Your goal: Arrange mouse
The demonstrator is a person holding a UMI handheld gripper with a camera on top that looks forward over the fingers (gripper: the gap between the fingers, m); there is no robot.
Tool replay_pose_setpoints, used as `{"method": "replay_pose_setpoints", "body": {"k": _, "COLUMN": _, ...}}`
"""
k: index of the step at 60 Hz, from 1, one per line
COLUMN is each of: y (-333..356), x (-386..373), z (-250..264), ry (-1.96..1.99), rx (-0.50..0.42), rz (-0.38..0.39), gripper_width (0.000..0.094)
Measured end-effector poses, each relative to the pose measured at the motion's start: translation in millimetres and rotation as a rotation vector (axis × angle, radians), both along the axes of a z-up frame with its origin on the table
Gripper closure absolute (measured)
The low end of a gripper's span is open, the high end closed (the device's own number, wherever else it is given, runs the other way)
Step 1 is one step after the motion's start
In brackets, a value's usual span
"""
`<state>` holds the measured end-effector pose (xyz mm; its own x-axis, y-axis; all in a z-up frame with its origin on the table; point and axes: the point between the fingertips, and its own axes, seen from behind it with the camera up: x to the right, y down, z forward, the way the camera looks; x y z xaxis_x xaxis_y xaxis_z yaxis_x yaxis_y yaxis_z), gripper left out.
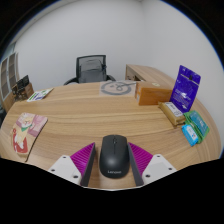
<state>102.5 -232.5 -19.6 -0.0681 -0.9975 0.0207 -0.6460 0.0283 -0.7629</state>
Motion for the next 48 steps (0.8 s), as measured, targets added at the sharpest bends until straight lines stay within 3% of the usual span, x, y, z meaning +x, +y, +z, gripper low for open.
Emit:
{"method": "replay_pose_setpoints", "body": {"k": 4, "y": -2.6, "x": 0.3, "z": 0.1, "ry": -0.008, "rx": -0.007, "rz": -0.002, "gripper_width": 0.0434}}
{"method": "replay_pose_setpoints", "body": {"k": 8, "y": -1.9, "x": 0.6, "z": 0.4, "ry": -0.014, "rx": -0.008, "rz": 0.007, "gripper_width": 0.0443}}
{"method": "replay_pose_setpoints", "body": {"k": 22, "y": -3.8, "x": 0.2, "z": 5.0, "ry": 0.002, "rx": 0.002, "rz": 0.006, "gripper_width": 0.0618}}
{"method": "replay_pose_setpoints", "body": {"k": 34, "y": 14.8, "x": 15.5, "z": 76.3, "ry": -0.065, "rx": 0.020, "rz": -0.005, "gripper_width": 0.0618}}
{"method": "replay_pose_setpoints", "body": {"k": 48, "y": 122.3, "x": 54.3, "z": 165.6, "ry": -0.146, "rx": 0.052, "rz": 0.106, "gripper_width": 0.0618}}
